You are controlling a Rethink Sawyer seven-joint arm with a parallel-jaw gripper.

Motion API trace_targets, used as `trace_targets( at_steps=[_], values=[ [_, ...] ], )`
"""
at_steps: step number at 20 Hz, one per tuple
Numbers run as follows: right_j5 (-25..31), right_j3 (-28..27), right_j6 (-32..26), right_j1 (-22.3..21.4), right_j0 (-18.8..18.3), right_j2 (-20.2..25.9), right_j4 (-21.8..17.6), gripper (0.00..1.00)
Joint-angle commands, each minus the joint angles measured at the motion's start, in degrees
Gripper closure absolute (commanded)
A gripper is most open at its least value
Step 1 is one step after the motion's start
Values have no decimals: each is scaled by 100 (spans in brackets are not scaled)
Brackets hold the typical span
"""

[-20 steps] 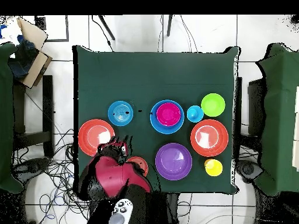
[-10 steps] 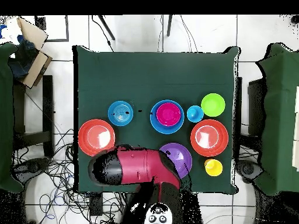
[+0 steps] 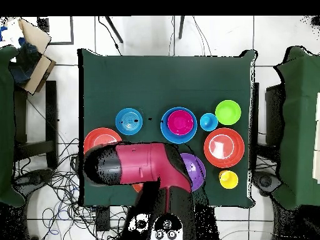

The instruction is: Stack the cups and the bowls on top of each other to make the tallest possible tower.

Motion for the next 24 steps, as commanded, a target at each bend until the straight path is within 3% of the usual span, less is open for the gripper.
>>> trace_targets(
  at_steps=[1, 5, 7, 12, 16, 24],
  values=[
    [-915, 498, -323, 9, 204, 746, -476, 0],
    [-2232, 999, 76, 598, 290, 576, -910, 0],
    [-2581, 1250, 139, 625, 285, 560, -952, 0],
    [-2345, 1628, -140, 185, 159, 628, -923, 0],
    [-2346, 1319, -174, 557, 183, 542, -1089, 0],
    [-2598, 947, 250, 1085, 577, 318, -1208, 0]
  ],
)
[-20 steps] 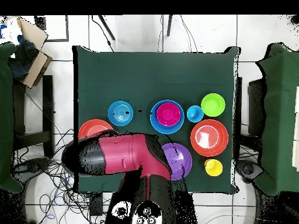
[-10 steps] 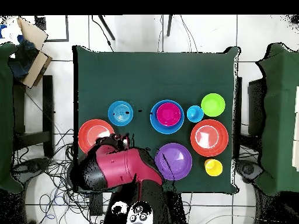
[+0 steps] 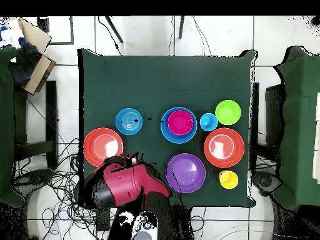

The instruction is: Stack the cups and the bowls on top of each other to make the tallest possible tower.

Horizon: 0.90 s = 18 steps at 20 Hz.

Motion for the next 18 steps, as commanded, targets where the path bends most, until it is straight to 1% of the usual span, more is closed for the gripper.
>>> trace_targets(
  at_steps=[1, 2, 4, 5, 7, 8, 9, 12, 15, 18],
  values=[
    [-236, -70, 273, 643, 222, 219, -512, 0],
    [-226, -52, 267, 605, 217, 219, -507, 0],
    [-28, 41, 172, 305, 128, 297, -401, 0],
    [252, 48, 51, 47, 67, 349, -300, 0],
    [614, -64, -119, -147, -87, 461, -117, 0],
    [701, -160, -176, -134, -155, 530, -61, 0],
    [798, -426, -175, 33, -207, 592, 10, 0],
    [1120, -1025, -124, 312, -210, 592, 112, 0],
    [1428, -1396, -183, 230, -341, 600, 210, 0],
    [1669, -1723, -247, 277, -431, 668, 249, 0]
  ],
)
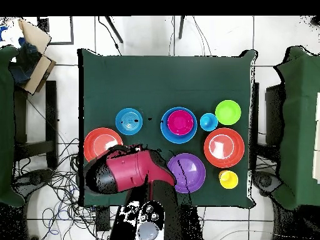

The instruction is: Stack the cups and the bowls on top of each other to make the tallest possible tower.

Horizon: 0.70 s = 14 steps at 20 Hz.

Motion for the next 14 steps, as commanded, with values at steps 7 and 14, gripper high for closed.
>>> trace_targets(
  at_steps=[7, 14],
  values=[
    [1053, -1734, -195, 835, -242, 667, -32, 0],
    [557, -1817, 236, 1253, 53, 436, -164, 0]
  ],
)
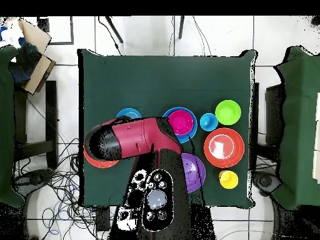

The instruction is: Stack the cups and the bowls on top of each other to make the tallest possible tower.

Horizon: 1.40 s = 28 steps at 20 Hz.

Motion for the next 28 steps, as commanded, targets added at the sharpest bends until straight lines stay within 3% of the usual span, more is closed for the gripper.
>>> trace_targets(
  at_steps=[1, 10, 19, 22, 28],
  values=[
    [-109, -423, 273, 687, 213, 375, -257, 0],
    [-951, -45, 529, 894, 388, 193, -321, 0],
    [-1928, -309, 860, 1756, 909, -338, -279, 0],
    [-2017, -158, 772, 1693, 929, -359, -188, 0],
    [-1870, 557, 560, 1053, 833, -180, -116, 0]
  ],
)
